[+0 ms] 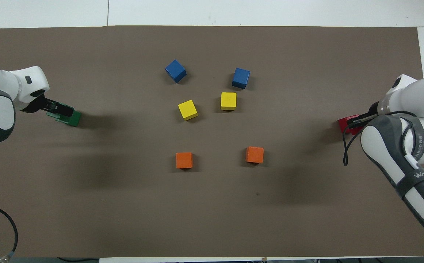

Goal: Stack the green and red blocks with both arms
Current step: 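Lower and release the green on green while the right gripper lowers red, then set the red block onto the other red and open the right gripper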

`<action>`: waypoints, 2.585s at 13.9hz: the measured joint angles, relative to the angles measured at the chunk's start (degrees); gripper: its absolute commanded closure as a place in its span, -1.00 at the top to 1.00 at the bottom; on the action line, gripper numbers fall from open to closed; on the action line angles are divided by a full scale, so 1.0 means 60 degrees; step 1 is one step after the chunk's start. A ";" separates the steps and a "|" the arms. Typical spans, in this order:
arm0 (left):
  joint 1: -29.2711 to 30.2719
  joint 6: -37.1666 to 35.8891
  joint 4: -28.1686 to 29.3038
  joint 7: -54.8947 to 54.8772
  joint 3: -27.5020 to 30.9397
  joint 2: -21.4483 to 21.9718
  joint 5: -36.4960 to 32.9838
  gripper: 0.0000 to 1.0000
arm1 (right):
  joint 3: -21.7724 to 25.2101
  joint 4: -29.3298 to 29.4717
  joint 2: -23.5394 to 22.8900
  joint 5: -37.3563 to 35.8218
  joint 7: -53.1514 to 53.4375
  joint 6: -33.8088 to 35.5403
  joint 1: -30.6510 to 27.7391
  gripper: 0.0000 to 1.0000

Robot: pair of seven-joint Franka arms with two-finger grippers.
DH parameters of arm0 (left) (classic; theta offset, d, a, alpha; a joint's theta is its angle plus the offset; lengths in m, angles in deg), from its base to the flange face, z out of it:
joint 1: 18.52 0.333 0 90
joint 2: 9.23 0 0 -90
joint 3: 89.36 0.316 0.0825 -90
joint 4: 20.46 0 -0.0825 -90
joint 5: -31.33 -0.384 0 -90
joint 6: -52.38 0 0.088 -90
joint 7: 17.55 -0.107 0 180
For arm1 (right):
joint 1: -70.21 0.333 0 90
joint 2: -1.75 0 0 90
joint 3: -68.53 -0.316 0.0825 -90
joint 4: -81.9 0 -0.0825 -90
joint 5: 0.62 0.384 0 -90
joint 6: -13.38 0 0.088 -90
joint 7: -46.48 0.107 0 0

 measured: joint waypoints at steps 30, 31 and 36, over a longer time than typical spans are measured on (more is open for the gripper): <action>-0.1337 -0.4140 -0.1492 0.3325 0.0734 0.2548 0.0019 1.00 | 0.0022 0.0000 -0.0004 0.0000 0.0151 -0.0012 0.0031 1.00; -0.1340 -0.4140 -0.1482 0.3325 0.0734 0.2546 0.0019 1.00 | 0.0024 0.0000 -0.0004 0.0000 0.0153 -0.0013 0.0030 1.00; -0.1341 -0.4139 -0.1479 0.3326 0.0739 0.2546 0.0020 1.00 | 0.0030 0.0009 -0.0004 0.0000 0.0156 -0.0024 0.0014 1.00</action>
